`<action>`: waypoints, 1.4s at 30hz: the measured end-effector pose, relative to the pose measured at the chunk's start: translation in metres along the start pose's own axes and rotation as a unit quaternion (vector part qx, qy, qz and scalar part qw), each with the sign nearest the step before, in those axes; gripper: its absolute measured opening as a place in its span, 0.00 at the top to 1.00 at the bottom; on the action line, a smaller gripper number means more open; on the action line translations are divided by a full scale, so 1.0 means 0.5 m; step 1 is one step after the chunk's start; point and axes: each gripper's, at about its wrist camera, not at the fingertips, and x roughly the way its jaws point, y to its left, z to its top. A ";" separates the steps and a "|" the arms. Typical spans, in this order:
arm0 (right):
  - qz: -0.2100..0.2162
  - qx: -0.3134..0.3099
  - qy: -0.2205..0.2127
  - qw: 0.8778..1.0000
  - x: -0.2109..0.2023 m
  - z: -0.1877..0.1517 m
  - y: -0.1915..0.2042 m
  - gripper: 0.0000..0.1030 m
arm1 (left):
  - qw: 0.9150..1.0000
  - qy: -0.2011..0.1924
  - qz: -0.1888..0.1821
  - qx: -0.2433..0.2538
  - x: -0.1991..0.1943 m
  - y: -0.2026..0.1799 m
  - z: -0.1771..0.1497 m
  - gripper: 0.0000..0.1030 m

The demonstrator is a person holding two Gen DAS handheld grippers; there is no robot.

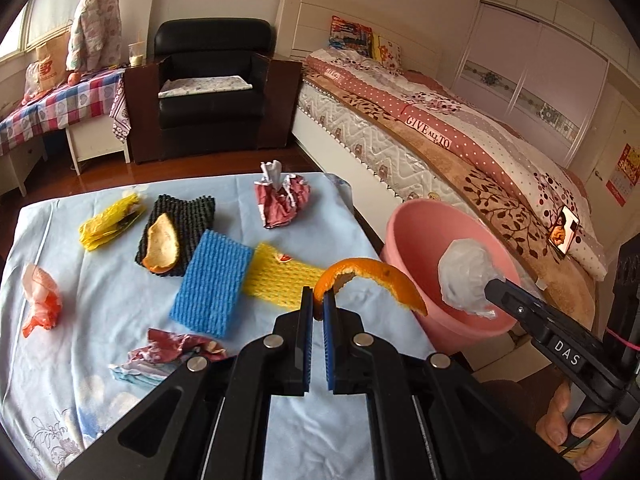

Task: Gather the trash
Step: 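Carry both items over the pink bucket and open both tools to release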

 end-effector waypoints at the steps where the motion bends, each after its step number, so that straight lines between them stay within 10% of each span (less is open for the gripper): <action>1: -0.006 0.002 -0.001 1.000 -0.002 -0.001 -0.008 0.85 | 1.000 0.002 -0.003 0.005 0.007 -0.012 0.003 0.96; 26: -0.076 0.056 0.008 0.996 0.008 -0.003 -0.129 0.85 | 0.993 0.059 -0.046 0.090 0.168 -0.212 0.010 0.94; 33: -0.082 0.060 0.007 0.995 0.011 -0.004 -0.141 0.85 | 0.994 0.053 -0.047 0.081 0.172 -0.209 0.007 0.57; 42: -0.078 0.076 0.019 0.994 0.022 -0.006 -0.147 0.82 | 0.995 0.045 -0.056 0.073 0.156 -0.202 0.010 0.54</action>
